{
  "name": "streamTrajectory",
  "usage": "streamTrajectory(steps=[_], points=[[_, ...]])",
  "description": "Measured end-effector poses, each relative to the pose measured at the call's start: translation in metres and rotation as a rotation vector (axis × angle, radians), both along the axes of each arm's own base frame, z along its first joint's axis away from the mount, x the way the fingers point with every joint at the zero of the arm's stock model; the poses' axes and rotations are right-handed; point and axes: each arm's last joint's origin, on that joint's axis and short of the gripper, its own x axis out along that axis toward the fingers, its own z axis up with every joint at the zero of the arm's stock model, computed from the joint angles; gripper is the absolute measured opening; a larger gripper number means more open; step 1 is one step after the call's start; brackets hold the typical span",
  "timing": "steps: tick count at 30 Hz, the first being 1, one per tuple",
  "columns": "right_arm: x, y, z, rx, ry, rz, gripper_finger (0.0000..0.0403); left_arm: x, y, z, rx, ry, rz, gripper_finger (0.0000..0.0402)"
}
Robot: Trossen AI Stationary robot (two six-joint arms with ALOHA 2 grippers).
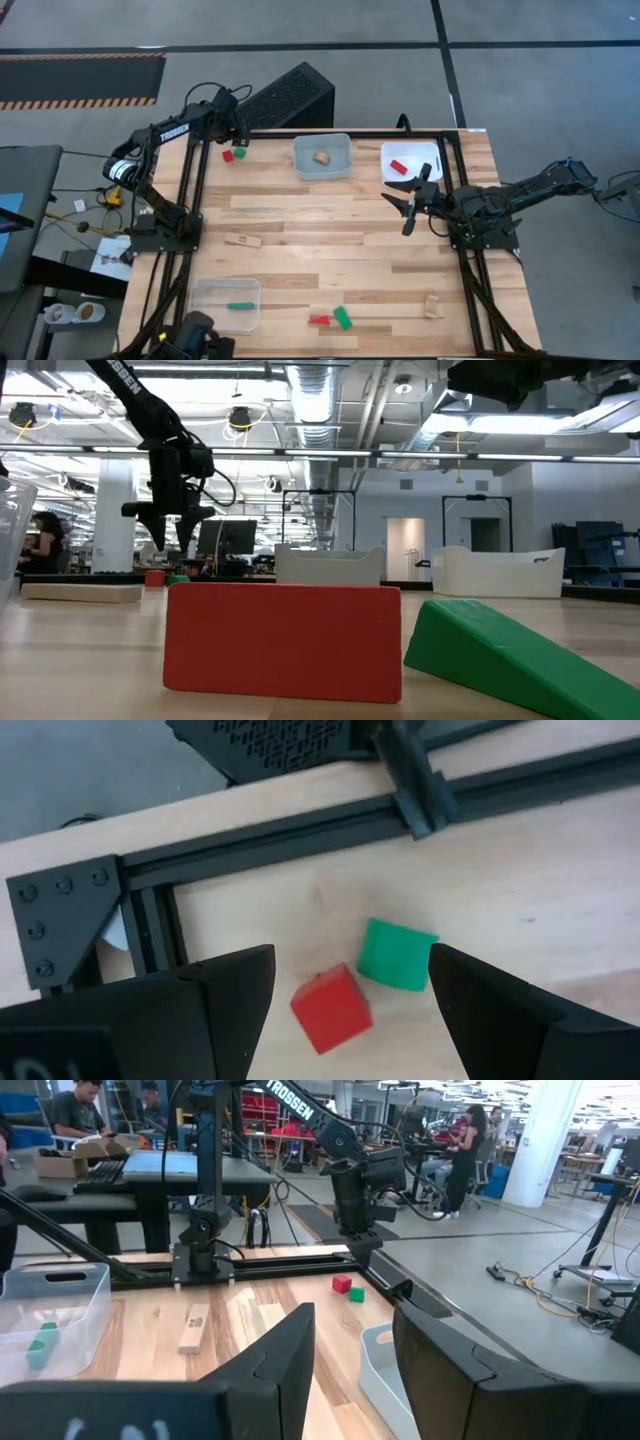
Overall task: Sort & place blocks by color
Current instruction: Put the top red block into the white bin
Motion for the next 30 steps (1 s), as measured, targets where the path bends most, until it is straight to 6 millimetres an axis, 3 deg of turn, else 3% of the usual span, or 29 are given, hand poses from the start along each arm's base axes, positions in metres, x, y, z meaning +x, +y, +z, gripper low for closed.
streamTrajectory(steps=[12, 20, 30], points=[[0.0, 0.0, 0.0, 0.002, -0.001, 0.0, 0.0159, 0.0, 0.001, 0.0, 0.034, 0.004, 0.093, 0.0249], [0.0, 0.0, 0.0, 0.002, 0.0, 0.0, 0.0158, -0.003, -0.002, -0.018, 0.077, 0.0, 0.143, 0.0249], [0.0, 0.0, 0.0, 0.002, 0.0, 0.0, 0.0161, -0.004, -0.004, -0.019, 0.045, -0.012, 0.147, 0.0233]])
